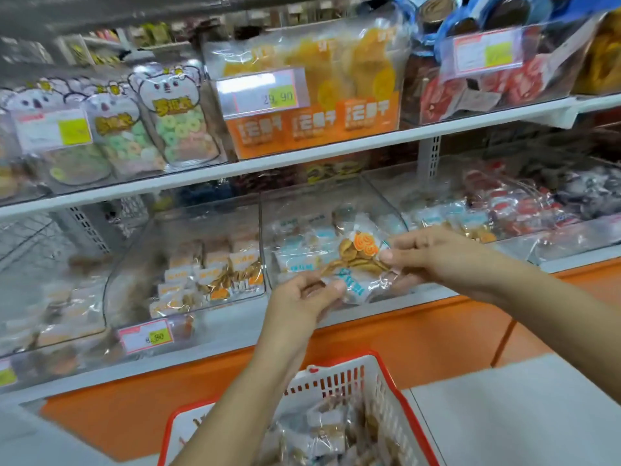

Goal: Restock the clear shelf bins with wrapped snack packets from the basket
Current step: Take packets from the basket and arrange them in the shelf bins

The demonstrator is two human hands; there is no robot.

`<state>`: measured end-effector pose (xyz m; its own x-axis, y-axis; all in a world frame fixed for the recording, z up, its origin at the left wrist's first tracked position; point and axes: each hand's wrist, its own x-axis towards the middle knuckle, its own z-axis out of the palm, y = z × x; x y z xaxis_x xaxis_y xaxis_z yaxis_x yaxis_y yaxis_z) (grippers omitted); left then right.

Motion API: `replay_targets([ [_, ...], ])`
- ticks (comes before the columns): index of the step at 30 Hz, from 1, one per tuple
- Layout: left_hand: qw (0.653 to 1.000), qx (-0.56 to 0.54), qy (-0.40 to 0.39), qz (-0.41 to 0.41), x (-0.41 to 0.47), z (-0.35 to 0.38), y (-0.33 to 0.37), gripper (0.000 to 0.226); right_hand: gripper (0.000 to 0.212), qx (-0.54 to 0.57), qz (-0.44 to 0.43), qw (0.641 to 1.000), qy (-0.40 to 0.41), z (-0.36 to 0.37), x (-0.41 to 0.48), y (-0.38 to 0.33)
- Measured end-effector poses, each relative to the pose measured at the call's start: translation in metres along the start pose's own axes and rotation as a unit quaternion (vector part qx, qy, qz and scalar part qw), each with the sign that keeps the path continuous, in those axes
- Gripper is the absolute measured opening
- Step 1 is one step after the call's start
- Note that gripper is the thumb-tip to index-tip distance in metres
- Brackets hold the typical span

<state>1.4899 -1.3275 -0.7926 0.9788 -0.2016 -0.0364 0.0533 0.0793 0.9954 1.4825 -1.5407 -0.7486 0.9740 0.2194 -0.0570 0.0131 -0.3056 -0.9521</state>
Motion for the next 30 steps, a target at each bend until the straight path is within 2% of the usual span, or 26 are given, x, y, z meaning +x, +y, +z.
replay_targets([
  [2, 1.000, -0.004, -0.006, -0.021, 0.012, 0.021, 0.001, 0.015, 0.037, 0.060, 0.012, 0.998, 0.026, -0.012, 0.000, 0.012],
  [6, 0.999, 0.001, 0.038, 0.006, 0.053, 0.050, 0.011, 0.013, 0.011, 0.218, 0.043, 0.969, 0.111, -0.033, 0.004, 0.023],
  [11, 0.992, 0.075, 0.067, 0.081, 0.111, 0.088, 0.031, 0.028, 0.006, 0.207, 0.021, 0.960, 0.186, -0.066, 0.016, 0.031],
  [13, 0.979, 0.144, 0.071, 0.125, 0.132, 0.109, 0.036, 0.037, 0.015, 0.187, 0.018, 0.962, 0.200, -0.081, 0.018, 0.036],
  [15, 0.954, 0.227, 0.068, 0.184, 0.151, 0.130, 0.038, 0.042, 0.026, 0.089, 0.012, 0.967, 0.237, -0.097, 0.016, 0.046],
  [16, 0.940, 0.258, 0.064, 0.213, 0.158, 0.140, 0.039, 0.044, 0.030, -0.013, 0.009, 0.963, 0.268, -0.108, 0.014, 0.055],
  [18, 0.915, 0.299, 0.049, 0.266, 0.170, 0.159, 0.041, 0.042, 0.041, -0.216, 0.040, 0.918, 0.331, -0.128, 0.006, 0.079],
  [19, 0.900, 0.324, 0.040, 0.289, 0.172, 0.168, 0.045, 0.041, 0.042, -0.267, 0.073, 0.893, 0.354, -0.137, 0.000, 0.094],
  [22, 0.859, 0.405, 0.005, 0.312, 0.187, 0.196, 0.045, 0.029, 0.035, -0.334, 0.113, 0.857, 0.376, -0.147, -0.015, 0.133],
  [25, 0.809, 0.505, -0.076, 0.291, 0.203, 0.224, 0.032, 0.025, 0.035, -0.363, 0.069, 0.849, 0.378, -0.141, -0.017, 0.148],
  [28, 0.742, 0.596, -0.181, 0.246, 0.218, 0.241, 0.008, 0.021, 0.039, -0.386, 0.073, 0.841, 0.372, -0.140, -0.015, 0.148],
  [30, 0.703, 0.638, -0.219, 0.225, 0.226, 0.246, -0.005, 0.022, 0.041, -0.402, 0.072, 0.839, 0.359, -0.142, -0.017, 0.146],
])
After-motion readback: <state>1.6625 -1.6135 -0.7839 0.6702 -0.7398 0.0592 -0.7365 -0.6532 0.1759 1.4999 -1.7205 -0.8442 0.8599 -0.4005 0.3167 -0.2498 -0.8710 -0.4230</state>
